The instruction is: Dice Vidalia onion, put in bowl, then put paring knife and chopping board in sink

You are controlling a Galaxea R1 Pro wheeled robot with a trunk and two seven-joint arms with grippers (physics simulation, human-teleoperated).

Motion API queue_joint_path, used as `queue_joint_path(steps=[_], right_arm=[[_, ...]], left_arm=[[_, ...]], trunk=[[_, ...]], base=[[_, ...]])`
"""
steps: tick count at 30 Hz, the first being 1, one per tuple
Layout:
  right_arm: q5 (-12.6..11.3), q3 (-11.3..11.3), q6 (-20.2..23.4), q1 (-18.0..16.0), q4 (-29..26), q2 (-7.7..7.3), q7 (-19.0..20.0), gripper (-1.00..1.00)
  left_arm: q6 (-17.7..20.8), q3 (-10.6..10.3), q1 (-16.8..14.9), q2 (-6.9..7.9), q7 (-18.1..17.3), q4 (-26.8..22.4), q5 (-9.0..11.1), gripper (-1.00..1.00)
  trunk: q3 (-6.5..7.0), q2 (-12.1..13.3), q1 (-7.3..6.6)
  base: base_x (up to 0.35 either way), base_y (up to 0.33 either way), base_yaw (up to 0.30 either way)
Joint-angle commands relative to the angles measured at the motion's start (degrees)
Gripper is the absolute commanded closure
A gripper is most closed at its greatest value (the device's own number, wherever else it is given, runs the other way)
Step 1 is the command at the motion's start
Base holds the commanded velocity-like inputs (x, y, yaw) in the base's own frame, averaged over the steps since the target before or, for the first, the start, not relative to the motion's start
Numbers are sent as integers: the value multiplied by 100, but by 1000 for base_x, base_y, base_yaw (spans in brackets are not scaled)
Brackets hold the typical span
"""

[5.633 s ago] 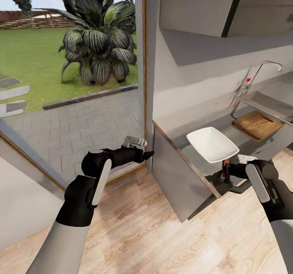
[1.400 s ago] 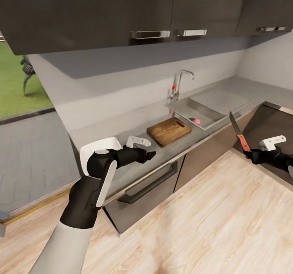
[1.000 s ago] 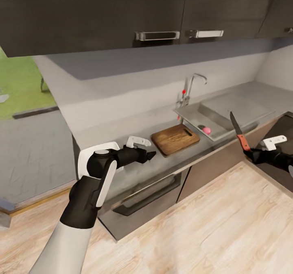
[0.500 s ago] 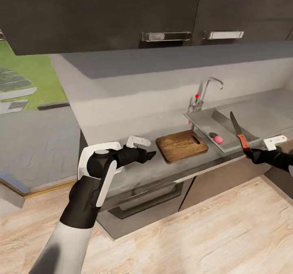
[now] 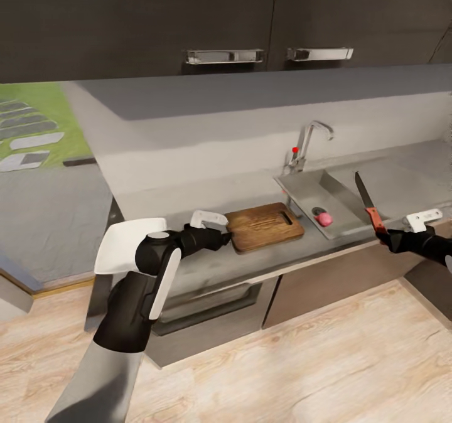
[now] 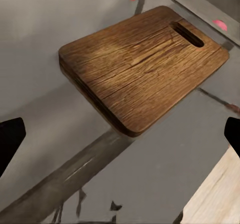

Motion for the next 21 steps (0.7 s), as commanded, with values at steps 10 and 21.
queue_joint_path(steps=[10,21], right_arm=[[-27,-7,32,-4,-2,-2,12,100],[-27,-7,32,-4,-2,-2,12,100]], left_arm=[[30,-9,-4,-3,72,-6,13,-100],[30,-5,-2,-3,73,-11,13,-100]], trunk=[[-11,-12,3],[-11,-12,3]], base=[[70,-329,224],[134,-333,286]])
